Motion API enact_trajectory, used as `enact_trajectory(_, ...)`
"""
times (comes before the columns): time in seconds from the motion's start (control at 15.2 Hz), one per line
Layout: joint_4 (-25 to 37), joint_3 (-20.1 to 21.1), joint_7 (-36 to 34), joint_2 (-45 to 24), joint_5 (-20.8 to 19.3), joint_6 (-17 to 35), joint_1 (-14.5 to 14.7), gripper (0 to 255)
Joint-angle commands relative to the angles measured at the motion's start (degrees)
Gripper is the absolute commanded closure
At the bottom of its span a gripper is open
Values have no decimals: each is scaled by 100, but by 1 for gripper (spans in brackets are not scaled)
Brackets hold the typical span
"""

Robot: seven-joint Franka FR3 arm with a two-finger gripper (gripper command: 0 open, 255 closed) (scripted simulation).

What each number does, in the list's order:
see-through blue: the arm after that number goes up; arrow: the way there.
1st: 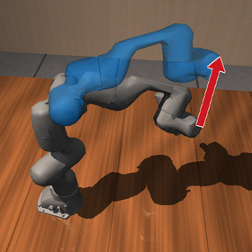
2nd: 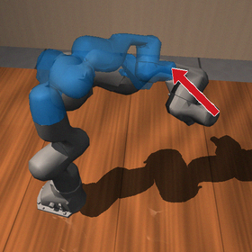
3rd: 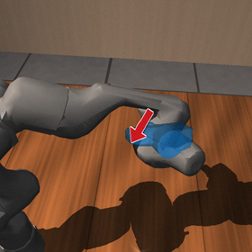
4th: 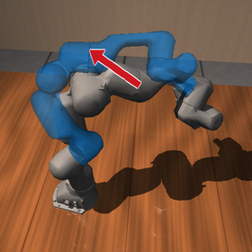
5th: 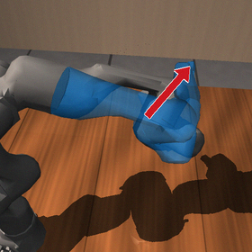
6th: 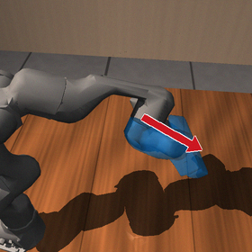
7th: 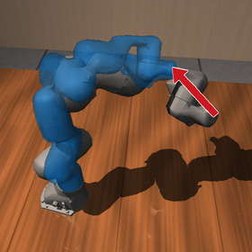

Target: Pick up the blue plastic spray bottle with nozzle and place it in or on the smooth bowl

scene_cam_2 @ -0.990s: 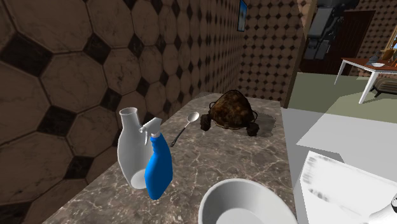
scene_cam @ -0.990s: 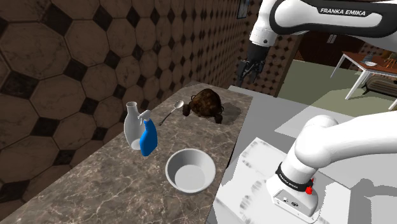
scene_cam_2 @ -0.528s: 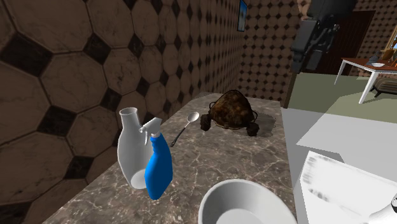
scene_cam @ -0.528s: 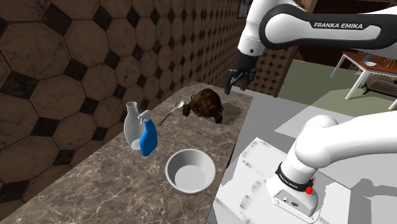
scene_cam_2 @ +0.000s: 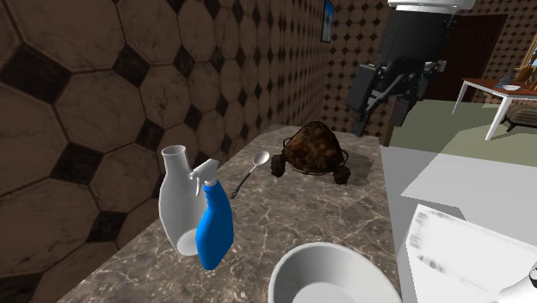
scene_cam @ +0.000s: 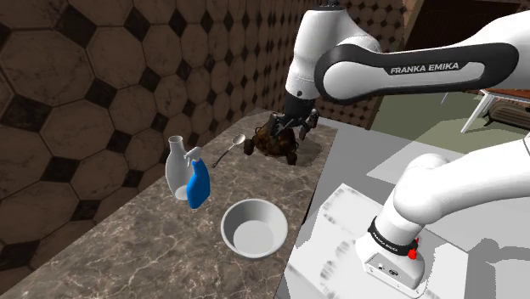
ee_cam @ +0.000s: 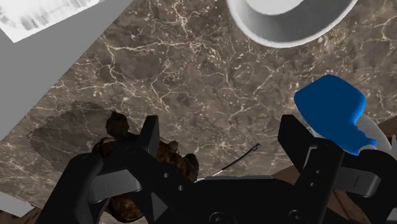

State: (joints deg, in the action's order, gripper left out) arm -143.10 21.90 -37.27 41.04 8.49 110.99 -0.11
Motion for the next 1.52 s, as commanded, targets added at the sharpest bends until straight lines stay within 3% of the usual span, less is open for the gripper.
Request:
enact_trajectory(0.0, 94, 442, -574, -303, 19, 260, -79, 0)
enact_trajectory(0.26, 464, 1309, -1677, -1039, -172, 666, -410, 0)
enact_trajectory(0.53, 1015, 2272, -2939, -1965, -726, 949, -950, 0)
enact_trajectory(0.73, 1555, 3079, -4100, -2882, -1539, 1005, -1462, 0)
enact_trajectory(0.92, 2244, 3805, -5582, -4228, -2927, 737, -1798, 0)
enact_trajectory(0.99, 2513, 3889, -6095, -4762, -3467, 540, -1716, 0)
enact_trajectory(1.12, 3076, 3661, -6875, -5661, -4288, 128, -1187, 0)
enact_trajectory(1.45, 4601, 2789, -7884, -7217, -5327, -700, 222, 0)
